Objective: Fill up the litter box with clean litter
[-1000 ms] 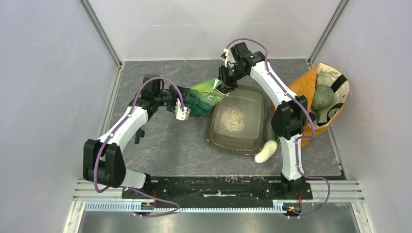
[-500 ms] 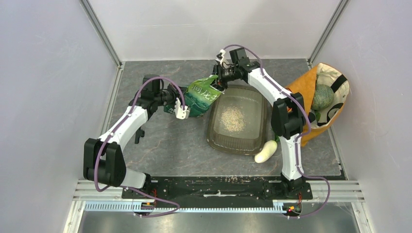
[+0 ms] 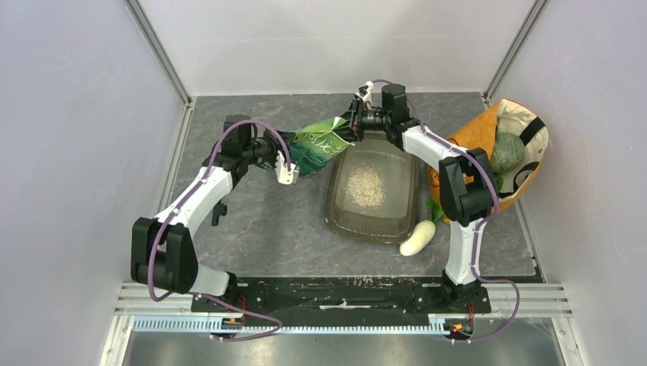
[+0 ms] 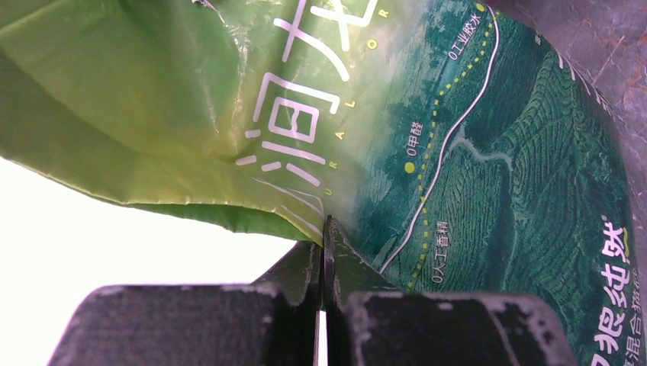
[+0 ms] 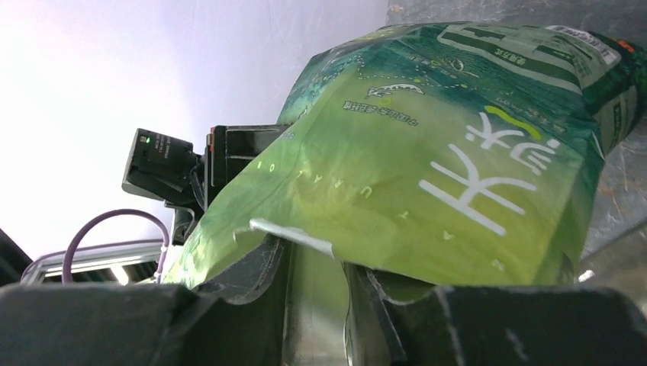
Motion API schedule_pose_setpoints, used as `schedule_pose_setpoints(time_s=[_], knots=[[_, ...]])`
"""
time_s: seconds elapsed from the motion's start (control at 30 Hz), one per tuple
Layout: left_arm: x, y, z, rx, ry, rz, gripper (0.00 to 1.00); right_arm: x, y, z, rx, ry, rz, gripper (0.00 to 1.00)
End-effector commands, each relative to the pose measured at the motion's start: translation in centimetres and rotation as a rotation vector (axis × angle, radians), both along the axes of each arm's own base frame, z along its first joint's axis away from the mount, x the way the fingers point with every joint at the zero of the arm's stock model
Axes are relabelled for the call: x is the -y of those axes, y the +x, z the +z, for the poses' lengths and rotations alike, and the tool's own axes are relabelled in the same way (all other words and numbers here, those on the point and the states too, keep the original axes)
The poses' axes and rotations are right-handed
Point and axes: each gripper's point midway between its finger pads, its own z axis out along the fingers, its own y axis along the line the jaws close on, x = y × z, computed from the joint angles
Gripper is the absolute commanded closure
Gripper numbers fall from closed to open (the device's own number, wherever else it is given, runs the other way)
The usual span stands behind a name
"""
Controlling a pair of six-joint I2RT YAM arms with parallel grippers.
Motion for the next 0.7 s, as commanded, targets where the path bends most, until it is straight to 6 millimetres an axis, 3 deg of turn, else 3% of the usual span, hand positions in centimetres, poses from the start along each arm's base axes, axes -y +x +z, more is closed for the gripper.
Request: schedule_pose_setpoints(time_s=[0.0, 0.43, 0.67], knots=[[0.1, 0.6, 3.9, 0.118, -0.056, -0.008, 0.98, 3.4, -3.1, 8.1, 0.179, 0.084, 0.063, 1.0], [0.5, 1.3, 4.0, 0.114, -0.063, -0.025, 0.98, 10.2, -4.1, 7.5, 0.159, 0.047, -0.028, 1.0], [0.9, 1.2, 3.8, 0.113, -0.067, -0.051, 0.98, 12.7, -5.3, 7.1, 0.138, 0.051, -0.059, 1.0]])
